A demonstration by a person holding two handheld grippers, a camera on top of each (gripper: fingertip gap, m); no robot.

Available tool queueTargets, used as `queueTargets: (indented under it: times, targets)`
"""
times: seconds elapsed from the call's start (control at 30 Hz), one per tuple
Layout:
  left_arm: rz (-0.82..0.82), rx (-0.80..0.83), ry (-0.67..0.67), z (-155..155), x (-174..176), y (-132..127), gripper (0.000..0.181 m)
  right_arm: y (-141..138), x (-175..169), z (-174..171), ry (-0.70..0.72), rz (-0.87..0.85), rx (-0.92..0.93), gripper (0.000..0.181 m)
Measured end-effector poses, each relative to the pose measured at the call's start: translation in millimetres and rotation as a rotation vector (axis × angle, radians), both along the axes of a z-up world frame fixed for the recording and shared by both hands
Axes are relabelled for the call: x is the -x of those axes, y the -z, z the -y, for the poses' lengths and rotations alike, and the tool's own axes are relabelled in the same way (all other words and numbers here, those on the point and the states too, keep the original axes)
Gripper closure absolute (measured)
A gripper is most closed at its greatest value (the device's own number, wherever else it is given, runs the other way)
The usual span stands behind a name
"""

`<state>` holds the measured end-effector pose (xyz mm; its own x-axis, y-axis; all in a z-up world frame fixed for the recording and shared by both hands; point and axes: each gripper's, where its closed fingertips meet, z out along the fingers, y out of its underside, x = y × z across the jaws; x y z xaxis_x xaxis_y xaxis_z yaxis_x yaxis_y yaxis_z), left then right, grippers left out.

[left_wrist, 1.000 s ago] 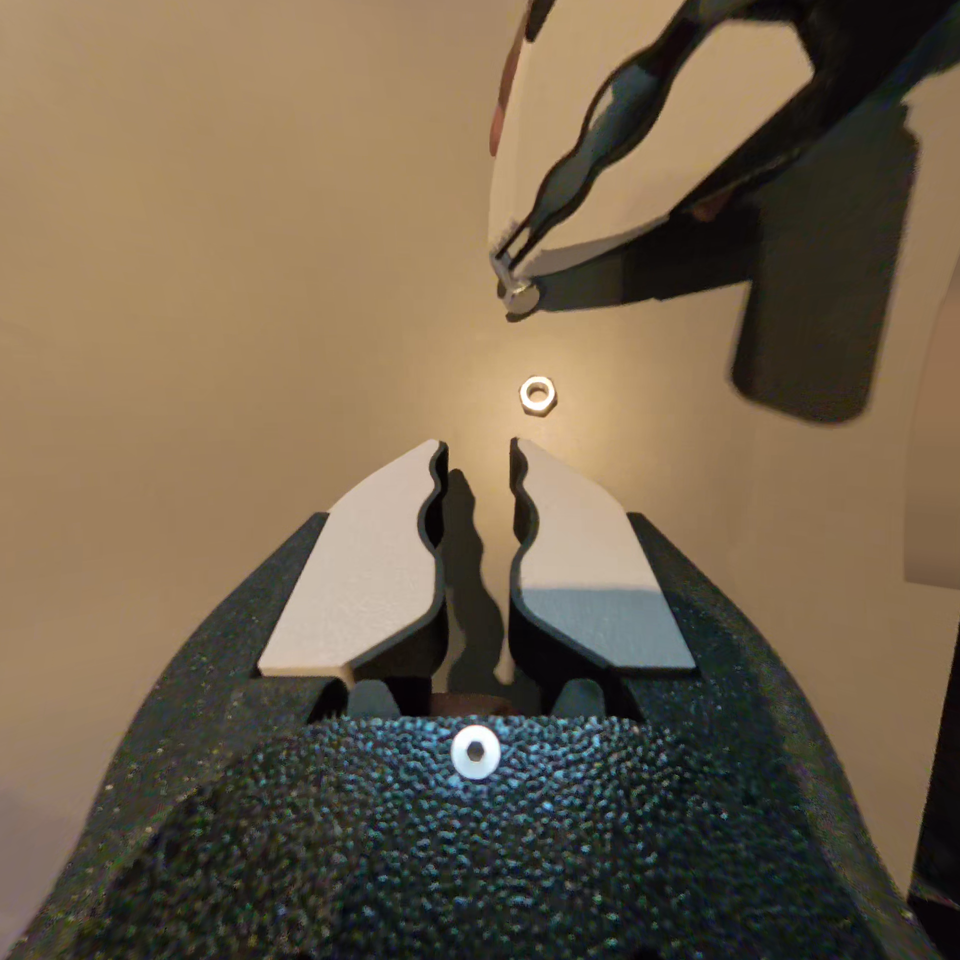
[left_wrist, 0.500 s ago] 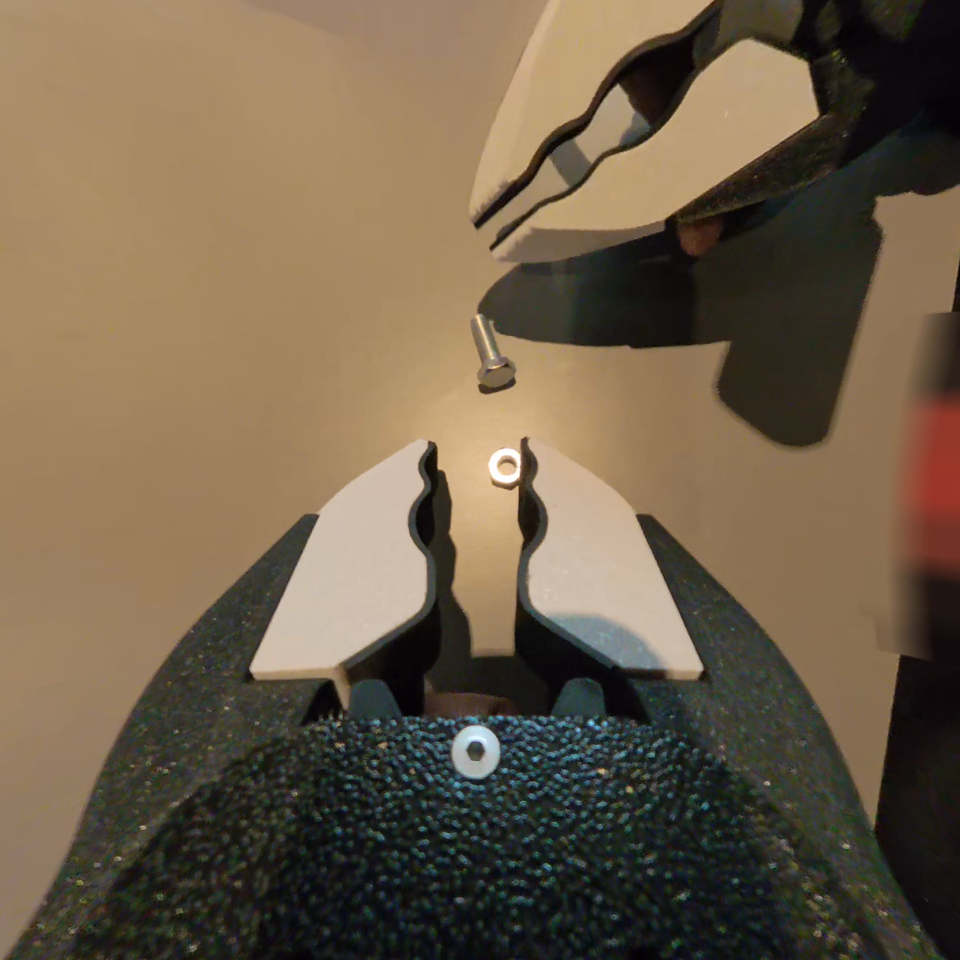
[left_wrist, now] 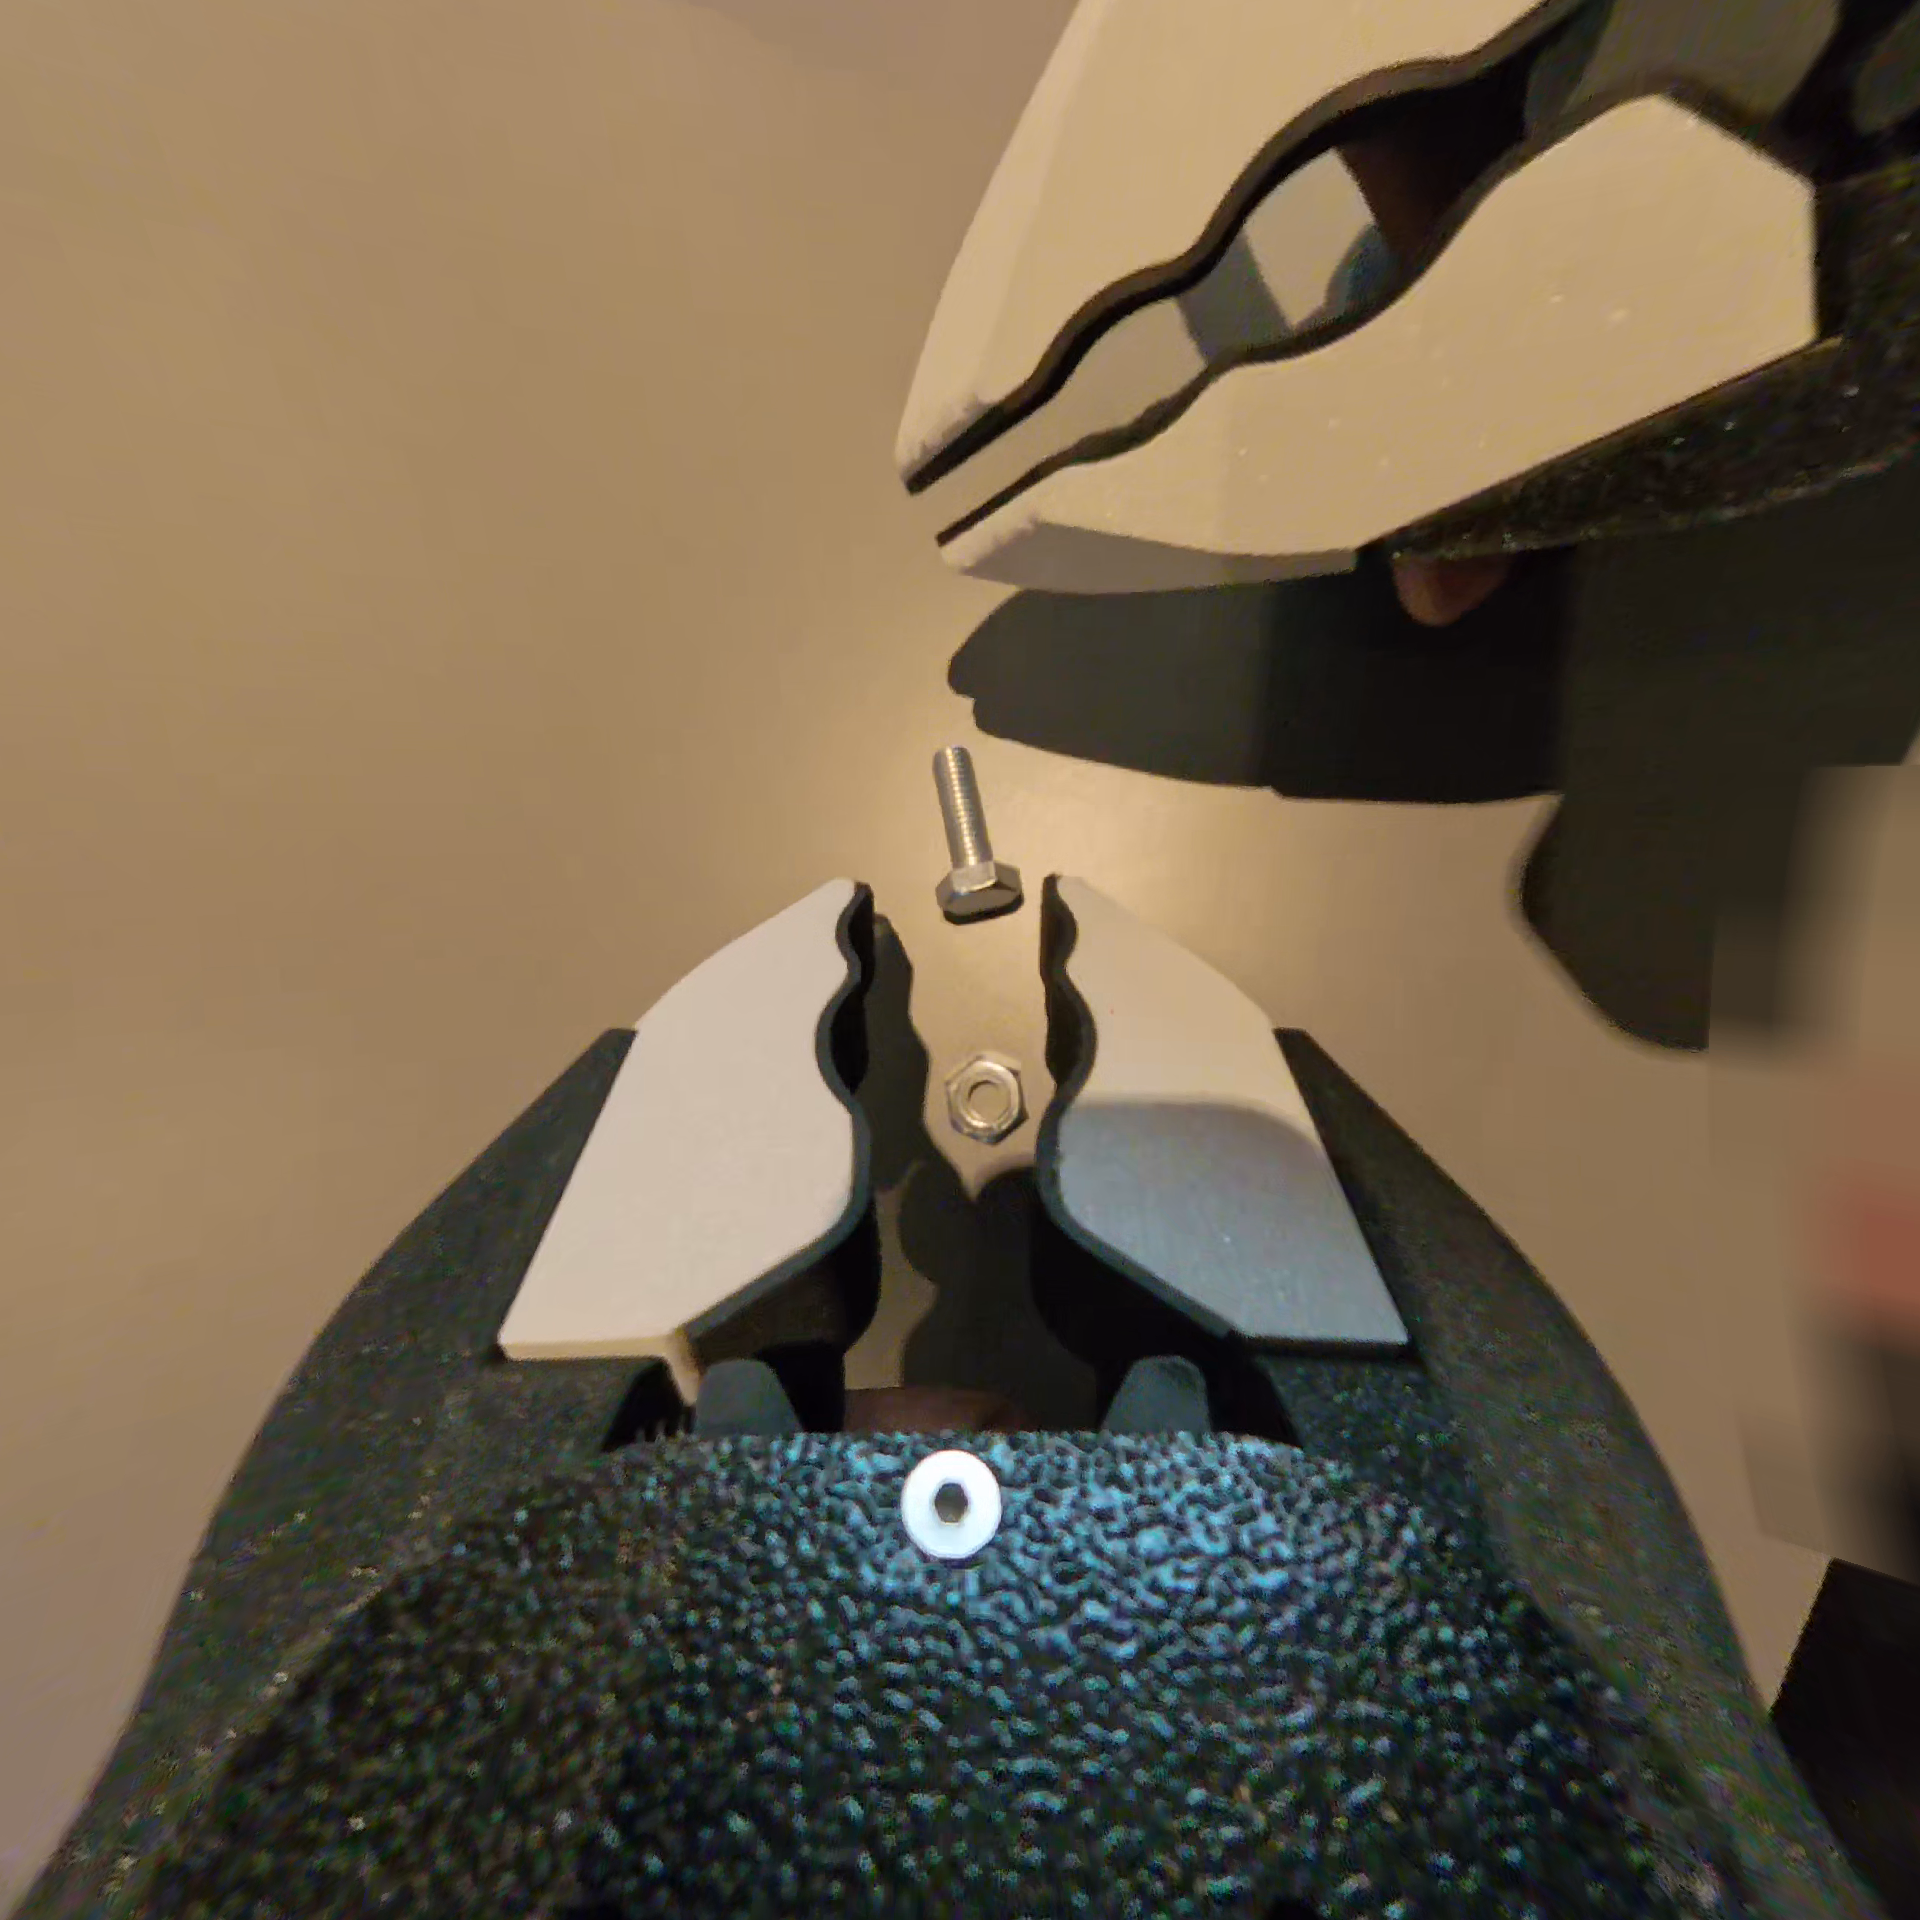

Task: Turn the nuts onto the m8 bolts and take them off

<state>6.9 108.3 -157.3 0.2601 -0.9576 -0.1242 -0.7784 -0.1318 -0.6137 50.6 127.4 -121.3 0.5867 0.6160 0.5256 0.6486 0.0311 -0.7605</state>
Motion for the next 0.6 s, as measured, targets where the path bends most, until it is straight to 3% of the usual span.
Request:
queueTargets:
  times: [0.13, 0.2, 0.4, 0.6]
  targets:
    - [-0.02, 0.008, -0.014, 1, -6, 6, 0.153, 1, 0, 0, -0.001, 0.013, -0.004, 0.175]
    - [-0.022, 0.012, -0.015, 0, -7, 7, 0.165, 2, 1, 1, -0.003, 0.023, -0.007, 0.175]
    - [-0.001, -0.043, 0.022, -6, -4, 4, 0.166, 0, 1, 1, -0.01, -0.007, 0.008, 0.175]
    - [0.319, -0.269, 0.212, -4, -4, -46, 0.166, -12, 7, 10, -0.091, -0.191, 0.109, 0.173]
